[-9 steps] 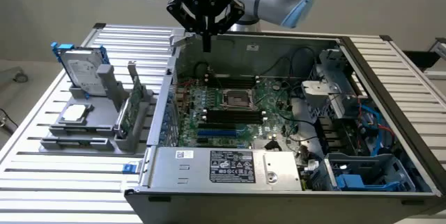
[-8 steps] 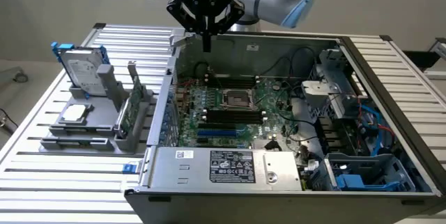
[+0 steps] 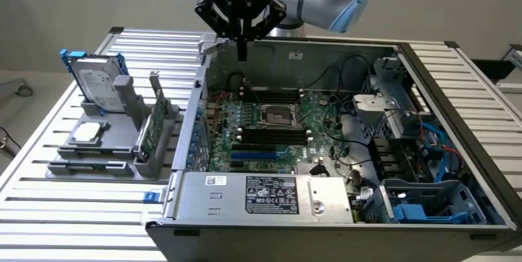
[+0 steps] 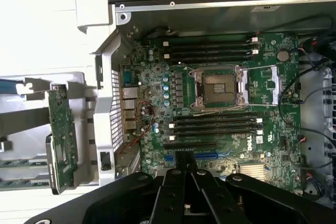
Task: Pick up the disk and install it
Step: 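Reach for the disk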
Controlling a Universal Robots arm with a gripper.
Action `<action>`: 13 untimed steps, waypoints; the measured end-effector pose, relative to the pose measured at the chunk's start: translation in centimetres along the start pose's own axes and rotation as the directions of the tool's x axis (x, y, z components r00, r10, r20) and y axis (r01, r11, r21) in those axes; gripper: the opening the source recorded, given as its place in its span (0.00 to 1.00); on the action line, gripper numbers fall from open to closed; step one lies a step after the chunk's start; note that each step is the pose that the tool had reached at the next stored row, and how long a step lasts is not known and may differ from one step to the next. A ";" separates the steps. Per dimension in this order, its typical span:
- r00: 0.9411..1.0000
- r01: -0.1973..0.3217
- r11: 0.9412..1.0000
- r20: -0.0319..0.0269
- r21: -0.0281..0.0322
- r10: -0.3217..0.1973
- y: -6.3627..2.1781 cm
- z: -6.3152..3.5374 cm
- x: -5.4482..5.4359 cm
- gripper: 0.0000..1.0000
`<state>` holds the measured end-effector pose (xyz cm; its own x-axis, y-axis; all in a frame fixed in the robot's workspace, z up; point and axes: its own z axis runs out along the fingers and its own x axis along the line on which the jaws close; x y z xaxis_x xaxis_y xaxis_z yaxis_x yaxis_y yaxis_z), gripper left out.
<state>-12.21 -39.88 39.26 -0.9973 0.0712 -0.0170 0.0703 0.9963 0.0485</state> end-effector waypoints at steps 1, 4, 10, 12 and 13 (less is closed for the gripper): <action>1.000 0.000 1.000 -0.006 0.000 0.000 0.01 -0.01 0.3 0.11; 1.000 -0.001 1.000 -0.024 0.001 0.001 0.00 -0.01 1.5 0.11; 0.999 -0.002 1.000 -0.048 0.003 0.002 0.00 0.00 4.0 0.11; 0.999 -0.002 1.000 -0.050 0.003 0.002 0.06 0.04 4.9 0.11; 0.999 -0.002 1.000 -0.050 0.003 0.002 0.09 0.07 5.3 0.11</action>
<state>-17.53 -39.40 39.10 -0.9969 0.0712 0.0332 0.0727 0.9963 0.0457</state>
